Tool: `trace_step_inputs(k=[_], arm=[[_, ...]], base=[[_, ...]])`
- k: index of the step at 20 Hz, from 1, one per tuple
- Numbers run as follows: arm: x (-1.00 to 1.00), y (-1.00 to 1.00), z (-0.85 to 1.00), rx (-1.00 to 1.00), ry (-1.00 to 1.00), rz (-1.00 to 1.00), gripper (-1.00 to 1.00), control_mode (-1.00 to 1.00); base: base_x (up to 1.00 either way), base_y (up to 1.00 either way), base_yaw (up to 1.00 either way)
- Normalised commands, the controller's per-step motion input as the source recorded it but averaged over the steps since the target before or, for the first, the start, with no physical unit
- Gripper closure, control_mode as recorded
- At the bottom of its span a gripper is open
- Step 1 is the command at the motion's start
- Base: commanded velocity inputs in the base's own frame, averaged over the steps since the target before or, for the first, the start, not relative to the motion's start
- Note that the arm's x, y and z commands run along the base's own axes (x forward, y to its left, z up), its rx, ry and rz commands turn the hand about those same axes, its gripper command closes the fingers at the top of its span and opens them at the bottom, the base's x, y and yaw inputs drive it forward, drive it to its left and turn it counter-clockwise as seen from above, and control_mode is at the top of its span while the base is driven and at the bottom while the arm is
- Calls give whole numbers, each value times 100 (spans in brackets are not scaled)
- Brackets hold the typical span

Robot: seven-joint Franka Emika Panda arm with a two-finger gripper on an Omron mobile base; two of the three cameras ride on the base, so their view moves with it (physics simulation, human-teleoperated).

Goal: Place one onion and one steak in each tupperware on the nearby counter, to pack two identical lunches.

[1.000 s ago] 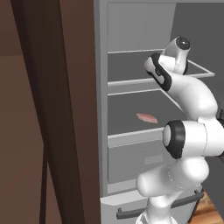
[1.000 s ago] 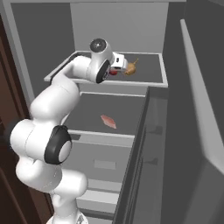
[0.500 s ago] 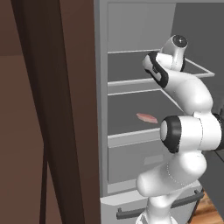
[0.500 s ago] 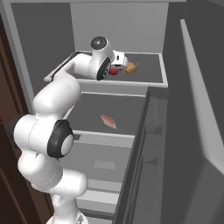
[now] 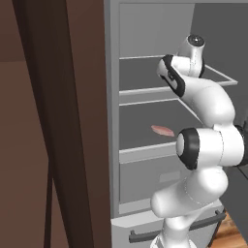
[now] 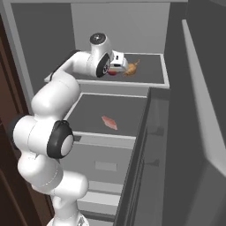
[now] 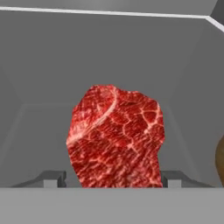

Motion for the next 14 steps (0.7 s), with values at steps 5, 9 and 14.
trace_step_inputs(k=[5,9,14], arm=[[0,0,-8,0,-5,0,100,-100],[-25,-2,-23,0,-5,0,100,-100],[-97,2,-18,-1,-9,9,100,-100]], base=[[0,0,0],[0,0,0],[0,0,0]])
